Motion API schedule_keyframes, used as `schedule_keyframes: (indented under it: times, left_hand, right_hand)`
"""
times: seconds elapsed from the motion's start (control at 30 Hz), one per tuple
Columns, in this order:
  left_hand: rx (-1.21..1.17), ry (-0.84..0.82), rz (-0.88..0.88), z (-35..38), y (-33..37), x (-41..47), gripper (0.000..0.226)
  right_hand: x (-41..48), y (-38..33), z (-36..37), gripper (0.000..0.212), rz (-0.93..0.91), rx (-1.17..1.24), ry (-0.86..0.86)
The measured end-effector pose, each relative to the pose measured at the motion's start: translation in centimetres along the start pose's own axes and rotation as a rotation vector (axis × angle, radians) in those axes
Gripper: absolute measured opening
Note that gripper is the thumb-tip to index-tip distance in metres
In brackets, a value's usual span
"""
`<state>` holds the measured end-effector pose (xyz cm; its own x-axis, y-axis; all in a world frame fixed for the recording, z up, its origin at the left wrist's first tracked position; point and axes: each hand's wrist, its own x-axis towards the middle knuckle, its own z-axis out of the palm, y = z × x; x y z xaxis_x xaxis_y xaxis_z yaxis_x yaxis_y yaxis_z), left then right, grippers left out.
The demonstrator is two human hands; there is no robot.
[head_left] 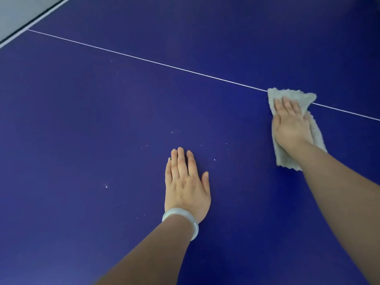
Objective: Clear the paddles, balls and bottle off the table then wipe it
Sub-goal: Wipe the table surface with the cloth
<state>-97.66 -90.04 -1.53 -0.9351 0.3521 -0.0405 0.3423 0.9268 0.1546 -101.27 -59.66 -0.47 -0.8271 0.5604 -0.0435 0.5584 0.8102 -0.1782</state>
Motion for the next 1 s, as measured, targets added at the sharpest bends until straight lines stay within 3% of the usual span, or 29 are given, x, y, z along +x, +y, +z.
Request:
schedule_keyframes:
  times: [0.07,0.17,0.27,0.33,0.4,0.5,0.53,0.6,0.73,0.8,1.0]
  left_hand:
    - [0.002,0.000,0.001,0.0,0.0,0.0,0.071]
    - [-0.008,0.006,-0.002,-0.2,0.0,-0.1,0.072]
    - [-0.022,0.007,-0.008,-0.3,0.1,0.0,0.072]
    - [-0.028,0.012,-0.009,-0.3,0.1,-0.1,0.071]
    - [-0.024,0.015,-0.012,-0.3,0.1,-0.1,0.071]
    - [0.000,0.023,-0.011,-0.3,0.2,-0.1,0.070]
    - [0.003,0.022,-0.012,-0.2,0.1,-0.1,0.070]
    - [0.004,0.018,-0.016,-0.2,0.1,0.0,0.069]
    - [-0.012,0.002,-0.022,-0.3,0.1,-0.1,0.070]
    - [-0.018,0.003,-0.023,-0.2,0.1,-0.1,0.069]
    - [-0.022,0.004,-0.007,-0.1,0.0,-0.1,0.067]
  right_hand:
    - [0.1,-3.5,0.5,0.053,-0.082,-0.010,0.020]
    - [-3.3,-8.0,1.9,0.054,-0.388,-0.025,-0.041]
    - [-9.2,-7.1,2.7,0.055,-0.631,-0.064,-0.087]
    - [-11.0,-3.7,2.1,0.055,-0.693,-0.083,-0.118]
    - [-10.5,0.3,1.3,0.055,-0.560,-0.128,-0.072]
    - [-8.2,4.0,0.3,0.055,-0.052,0.023,-0.030]
    - [-7.5,3.7,0.4,0.055,0.025,0.051,-0.016]
    - [-6.8,1.0,1.0,0.055,0.015,0.041,0.001]
    - [-10.0,-5.2,2.4,0.055,-0.356,0.015,-0.060]
    - [-13.4,-5.4,2.7,0.056,-0.413,-0.024,-0.079]
    - [-24.4,-6.8,3.7,0.056,-0.045,0.018,0.003]
